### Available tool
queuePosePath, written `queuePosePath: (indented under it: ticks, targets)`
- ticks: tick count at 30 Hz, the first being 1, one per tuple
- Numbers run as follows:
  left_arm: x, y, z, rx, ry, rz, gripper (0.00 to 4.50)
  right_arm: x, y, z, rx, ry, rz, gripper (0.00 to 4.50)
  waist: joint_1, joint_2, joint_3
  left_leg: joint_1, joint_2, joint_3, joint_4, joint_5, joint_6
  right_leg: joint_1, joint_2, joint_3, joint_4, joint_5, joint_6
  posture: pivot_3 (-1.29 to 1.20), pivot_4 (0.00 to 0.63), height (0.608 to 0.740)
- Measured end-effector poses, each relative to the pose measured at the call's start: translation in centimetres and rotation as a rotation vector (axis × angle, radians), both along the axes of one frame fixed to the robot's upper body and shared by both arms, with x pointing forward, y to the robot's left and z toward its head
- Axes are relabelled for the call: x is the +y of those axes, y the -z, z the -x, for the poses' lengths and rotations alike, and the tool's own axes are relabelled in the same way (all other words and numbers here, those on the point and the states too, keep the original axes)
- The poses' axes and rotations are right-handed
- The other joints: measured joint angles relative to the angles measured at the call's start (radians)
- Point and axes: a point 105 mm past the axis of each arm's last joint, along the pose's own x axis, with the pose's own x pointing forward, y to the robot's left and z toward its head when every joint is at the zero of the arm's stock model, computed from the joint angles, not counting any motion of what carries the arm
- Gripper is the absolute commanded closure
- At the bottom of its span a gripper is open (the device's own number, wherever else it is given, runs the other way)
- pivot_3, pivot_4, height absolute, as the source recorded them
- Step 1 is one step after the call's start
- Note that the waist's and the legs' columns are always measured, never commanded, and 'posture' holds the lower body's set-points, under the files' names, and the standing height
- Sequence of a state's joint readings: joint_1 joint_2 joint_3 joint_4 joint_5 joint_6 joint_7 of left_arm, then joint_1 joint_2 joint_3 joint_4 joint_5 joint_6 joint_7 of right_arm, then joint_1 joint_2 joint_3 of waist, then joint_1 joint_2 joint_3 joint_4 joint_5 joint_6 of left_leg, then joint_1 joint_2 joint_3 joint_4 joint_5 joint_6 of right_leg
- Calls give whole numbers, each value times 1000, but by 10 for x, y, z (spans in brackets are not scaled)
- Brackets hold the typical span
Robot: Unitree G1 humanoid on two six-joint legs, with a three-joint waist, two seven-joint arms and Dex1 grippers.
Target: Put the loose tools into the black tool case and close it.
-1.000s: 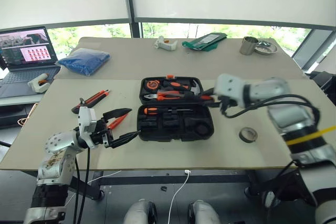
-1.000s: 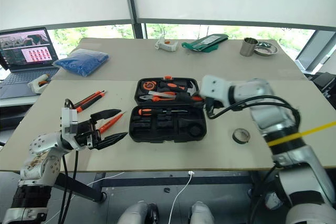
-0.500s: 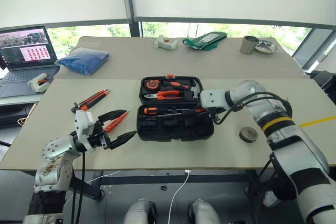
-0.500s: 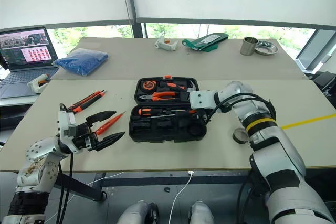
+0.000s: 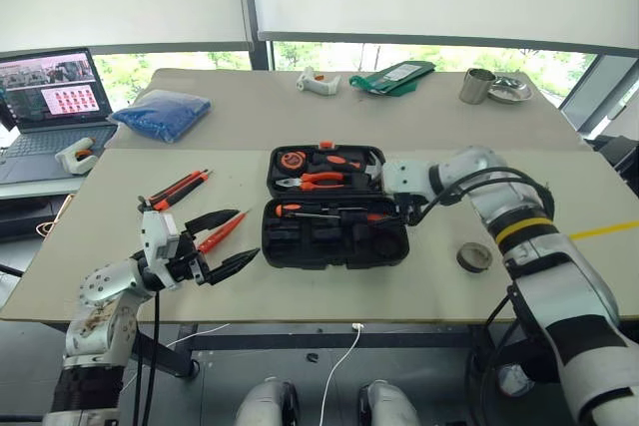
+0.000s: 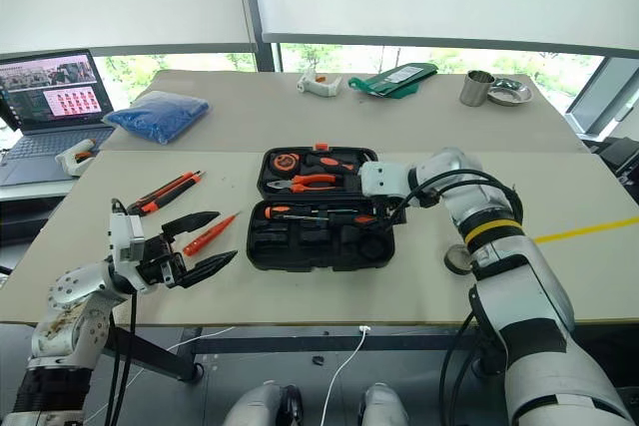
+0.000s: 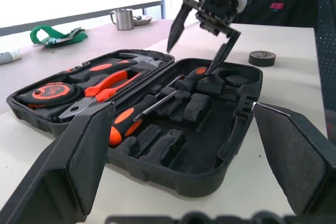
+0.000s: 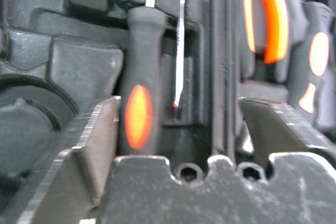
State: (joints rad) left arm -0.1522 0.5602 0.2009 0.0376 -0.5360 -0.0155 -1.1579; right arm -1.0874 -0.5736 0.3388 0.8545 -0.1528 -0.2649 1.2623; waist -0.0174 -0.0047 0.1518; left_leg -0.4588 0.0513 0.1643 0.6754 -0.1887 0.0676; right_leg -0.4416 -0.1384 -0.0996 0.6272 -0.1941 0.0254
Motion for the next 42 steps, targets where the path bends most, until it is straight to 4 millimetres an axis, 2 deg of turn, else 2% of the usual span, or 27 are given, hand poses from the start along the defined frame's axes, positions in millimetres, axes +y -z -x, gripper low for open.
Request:
queuePosePath:
  ticks: [3,5,7,9,12,13,21,32,37,42]
  targets:
    - [0,0,0,-1,-1,0,0,3,-25,5,35,-19,-166,1162,-1,0,0,0,0,0,0,0,0,0,0,0,0,1,-1,0,150,740]
    - [0,0,0,-2,-4,-1,0,13,-43,8,18,-45,-298,1788,-2,0,0,0,1,-1,0,-3,5,0,0,0,0,1,-2,0,150,740]
    - [-1,-1,-1,-4,-4,-3,0,23,-46,10,16,-61,-366,2492,-3,0,0,1,1,-1,-1,-3,5,0,1,-1,0,1,-2,0,150,740]
    - [-1,-2,-1,-7,-5,-2,0,31,-33,10,38,-40,-409,3199,-2,0,0,1,1,-1,-1,-3,5,1,1,-1,0,1,-2,0,150,740]
    - [-1,-1,-2,-6,-7,0,0,38,1,12,124,18,-445,4252,3,0,0,1,0,0,-1,-2,3,0,0,0,0,1,-2,0,150,740]
    - [-1,-1,-2,-6,-7,0,0,42,8,12,146,36,-450,4424,2,0,0,1,0,0,-1,-1,2,0,0,0,0,2,-2,0,150,740]
    - [-1,-4,-6,-14,-9,-2,0,54,38,6,165,105,-380,4424,-2,0,0,1,0,0,-1,0,-1,0,0,0,1,2,-2,0,150,740]
    - [2,0,-9,-14,-46,-37,0,62,42,2,116,81,-291,4424,-6,0,0,6,2,-1,-1,-3,3,2,2,0,1,1,-4,0,150,740]
    - [3,3,-9,-12,-62,-53,0,65,45,0,89,81,-228,4424,-6,0,-1,14,2,0,-7,-3,2,3,1,1,0,-2,-8,0,150,740]
    - [5,8,-9,4,-68,-54,0,73,47,1,90,86,-243,4424,-10,-1,-1,14,2,0,-8,-2,1,3,1,1,0,-2,-9,0,150,740]
